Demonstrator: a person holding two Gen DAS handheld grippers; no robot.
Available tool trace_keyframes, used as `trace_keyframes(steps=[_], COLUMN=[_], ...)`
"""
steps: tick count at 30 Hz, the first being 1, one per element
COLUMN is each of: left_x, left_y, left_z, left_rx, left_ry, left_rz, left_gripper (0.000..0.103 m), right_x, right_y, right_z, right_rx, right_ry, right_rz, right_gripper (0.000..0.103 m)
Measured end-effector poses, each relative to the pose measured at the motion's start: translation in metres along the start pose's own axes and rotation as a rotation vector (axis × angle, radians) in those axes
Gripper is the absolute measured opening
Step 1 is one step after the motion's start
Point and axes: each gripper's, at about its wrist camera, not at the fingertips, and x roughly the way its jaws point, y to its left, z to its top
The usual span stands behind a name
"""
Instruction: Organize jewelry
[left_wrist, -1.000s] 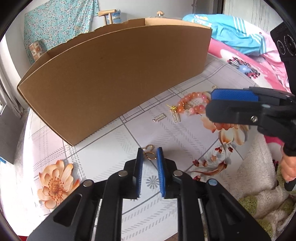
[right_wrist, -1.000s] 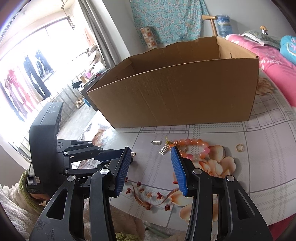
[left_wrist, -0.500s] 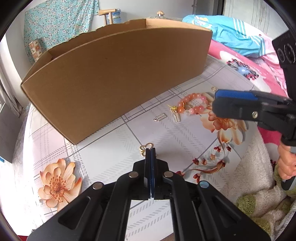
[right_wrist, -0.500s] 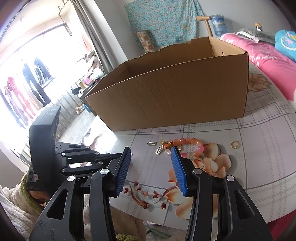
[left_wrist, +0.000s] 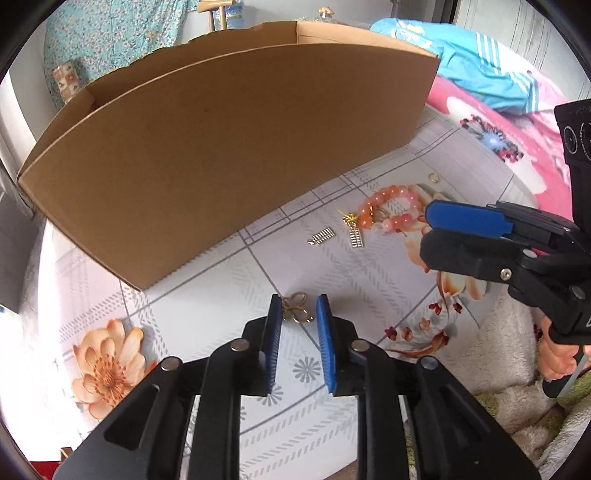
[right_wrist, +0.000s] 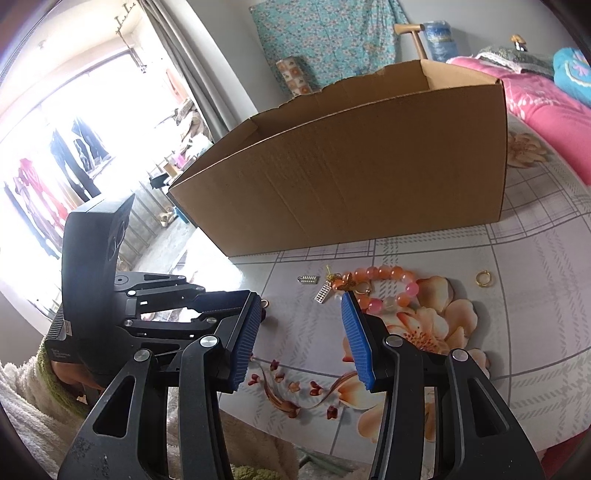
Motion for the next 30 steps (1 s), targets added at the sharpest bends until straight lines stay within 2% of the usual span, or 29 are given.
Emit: trace_keyframes(steps=[3, 5, 16, 21, 22, 23, 30], left_x=[0.002, 0.003, 0.007, 0.006, 0.005, 0.005, 0.0], left_y=[-0.007, -0.011, -0.02, -0.017, -0.016, -0.014, 0.001], left_z=[0.004, 0.007, 0.013, 0.012, 0.012, 0.012, 0.007], left_rx=[0.039, 0.053, 0.065, 0.05, 0.042, 0.039, -0.019], left_ry=[0.022, 0.036, 0.06, 0.056, 0.051, 0.05, 0.035], left_rz=[0.035, 0.035, 0.063, 0.052, 0.048, 0.046, 0.016], left_gripper=[0.017, 0.012, 0.011, 0.011, 0.009, 0.0, 0.0], right_x=[-0.002, -0.002, -0.009, -0.011, -0.011, -0.012, -0.01], right_y=[-0.008, -0.013, -0.029, -0.029, -0.028, -0.027, -0.019], right_z=[-0.001, -0.002, -0.002, -0.001, -0.002, -0.002, -0.002], right_rx=[0.019, 0.036, 0.076, 0.077, 0.075, 0.074, 0.047], right_ry=[-0.005, -0.01, -0.031, -0.037, -0.037, -0.038, -0.031], right_rz=[0.013, 0.025, 0.051, 0.051, 0.05, 0.048, 0.024], right_gripper=[0.045, 0.045, 0.045, 0.045, 0.045, 0.045, 0.045])
